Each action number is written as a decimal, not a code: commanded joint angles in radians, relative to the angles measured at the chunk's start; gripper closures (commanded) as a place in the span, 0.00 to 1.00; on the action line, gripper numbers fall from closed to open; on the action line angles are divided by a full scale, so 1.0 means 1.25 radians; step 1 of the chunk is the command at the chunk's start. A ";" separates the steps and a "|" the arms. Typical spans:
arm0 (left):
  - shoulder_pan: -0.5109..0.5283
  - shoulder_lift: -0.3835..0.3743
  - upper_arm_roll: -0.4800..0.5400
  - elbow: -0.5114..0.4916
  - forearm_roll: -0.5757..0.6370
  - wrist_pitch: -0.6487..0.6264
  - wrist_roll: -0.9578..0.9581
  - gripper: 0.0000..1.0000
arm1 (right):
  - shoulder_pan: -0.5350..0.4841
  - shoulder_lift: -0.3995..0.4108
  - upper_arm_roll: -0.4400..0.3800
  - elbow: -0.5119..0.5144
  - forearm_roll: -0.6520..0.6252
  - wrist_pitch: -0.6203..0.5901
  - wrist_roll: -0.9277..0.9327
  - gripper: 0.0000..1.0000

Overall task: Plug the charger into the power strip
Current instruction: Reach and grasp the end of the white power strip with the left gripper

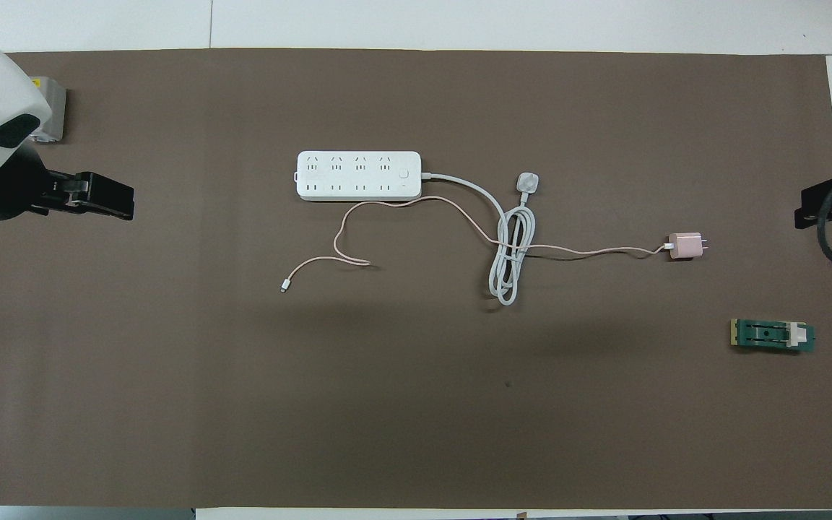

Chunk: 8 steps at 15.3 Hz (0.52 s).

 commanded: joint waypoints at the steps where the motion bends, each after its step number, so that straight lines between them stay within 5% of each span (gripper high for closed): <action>1: -0.048 0.006 0.002 0.010 0.003 0.004 -0.002 0.00 | -0.008 -0.016 0.006 0.002 -0.006 -0.011 -0.007 0.00; 8: -0.021 0.056 0.005 0.042 -0.365 0.029 -0.002 0.00 | -0.023 -0.022 0.003 -0.013 0.003 -0.006 -0.016 0.00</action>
